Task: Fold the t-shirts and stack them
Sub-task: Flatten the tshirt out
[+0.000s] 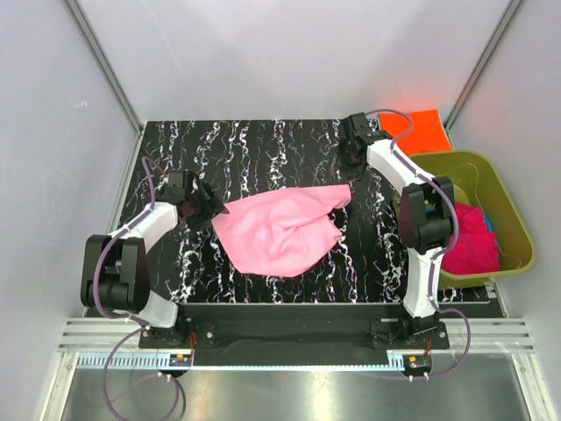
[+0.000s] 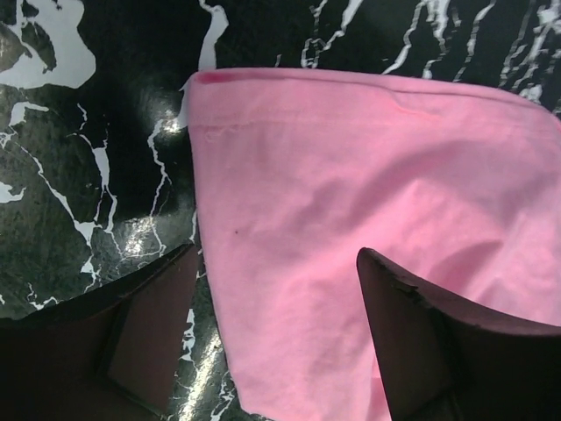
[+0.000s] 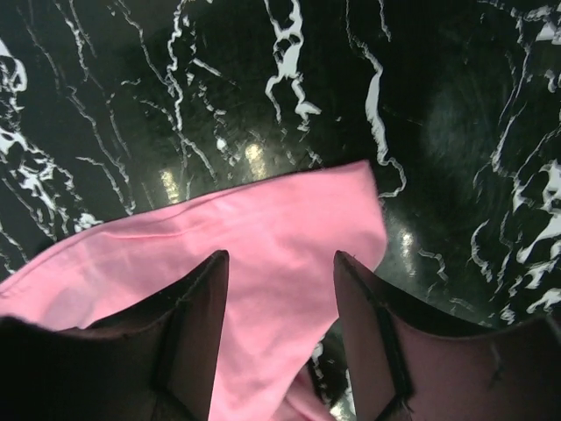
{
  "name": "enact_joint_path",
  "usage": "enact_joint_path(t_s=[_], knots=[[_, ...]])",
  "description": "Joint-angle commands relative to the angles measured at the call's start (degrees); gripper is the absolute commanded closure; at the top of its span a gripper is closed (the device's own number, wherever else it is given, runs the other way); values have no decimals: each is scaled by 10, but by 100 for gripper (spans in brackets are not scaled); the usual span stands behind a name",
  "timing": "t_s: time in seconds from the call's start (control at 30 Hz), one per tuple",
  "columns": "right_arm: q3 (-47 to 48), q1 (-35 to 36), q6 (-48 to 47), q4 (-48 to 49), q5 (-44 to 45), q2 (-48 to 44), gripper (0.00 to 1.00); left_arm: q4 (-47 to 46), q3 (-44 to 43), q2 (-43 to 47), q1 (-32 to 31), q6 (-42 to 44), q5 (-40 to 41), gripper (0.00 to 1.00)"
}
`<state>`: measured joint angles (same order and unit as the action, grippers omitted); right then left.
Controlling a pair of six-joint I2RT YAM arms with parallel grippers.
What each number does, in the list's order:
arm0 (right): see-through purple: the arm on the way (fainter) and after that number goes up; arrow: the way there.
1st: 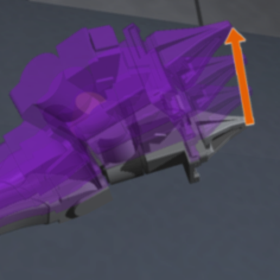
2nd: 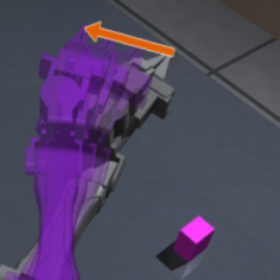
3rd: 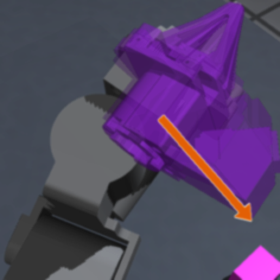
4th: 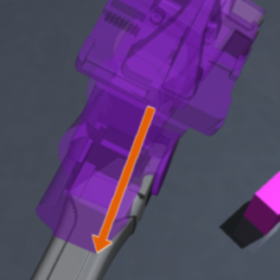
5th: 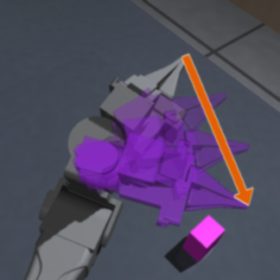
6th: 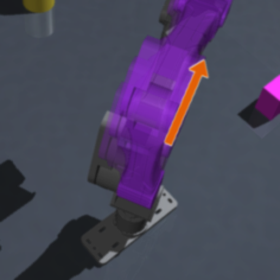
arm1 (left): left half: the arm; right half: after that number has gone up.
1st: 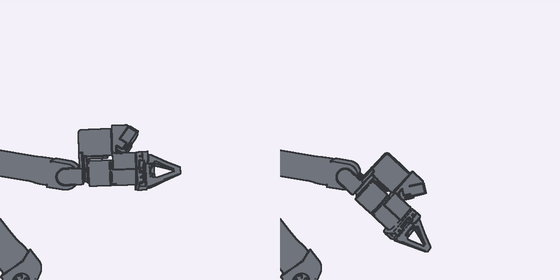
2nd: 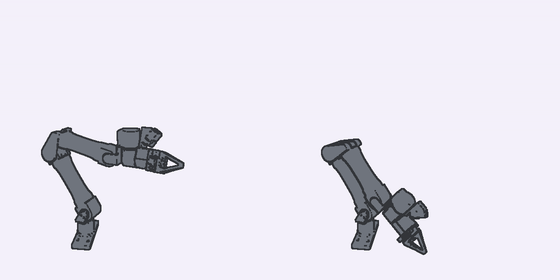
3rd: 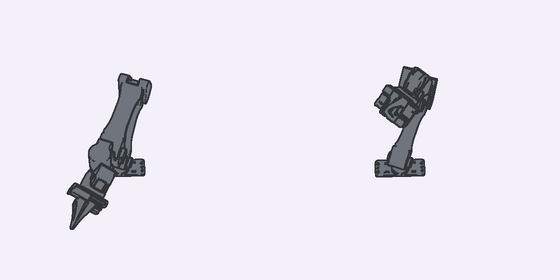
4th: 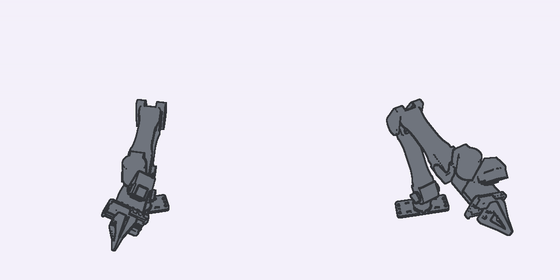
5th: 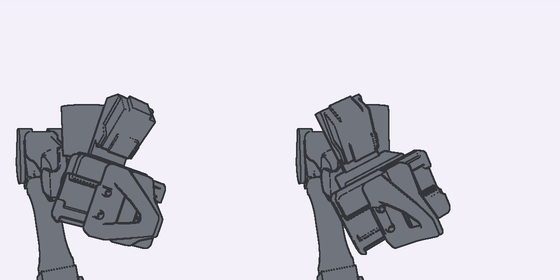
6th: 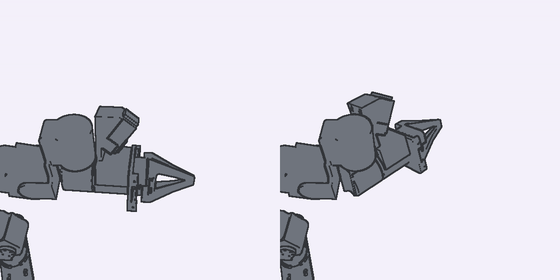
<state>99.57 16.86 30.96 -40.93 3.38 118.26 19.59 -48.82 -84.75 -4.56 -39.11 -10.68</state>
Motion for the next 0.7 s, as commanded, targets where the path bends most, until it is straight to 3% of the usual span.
enact_joint_path(t_s=[0.0, 0.33, 0.43, 0.57, 0.67], knots=[[36, -19, -76, -11, -53, 20, 42, -32, -24, -19, 1, 2, 37, 22], [23, -34, -120, -12, -59, 69, 42, -25, -53, -102, 3, 6, 43, 26], [25, -38, -122, -9, -37, 88, 38, -25, -59, -115, 4, 10, 45, 30], [35, -39, -140, -8, -39, 112, 38, -25, -78, -136, 4, 11, 36, 45], [35, -39, -148, -2, -42, 120, 43, -25, -91, -145, 4, 17, 35, 66]])
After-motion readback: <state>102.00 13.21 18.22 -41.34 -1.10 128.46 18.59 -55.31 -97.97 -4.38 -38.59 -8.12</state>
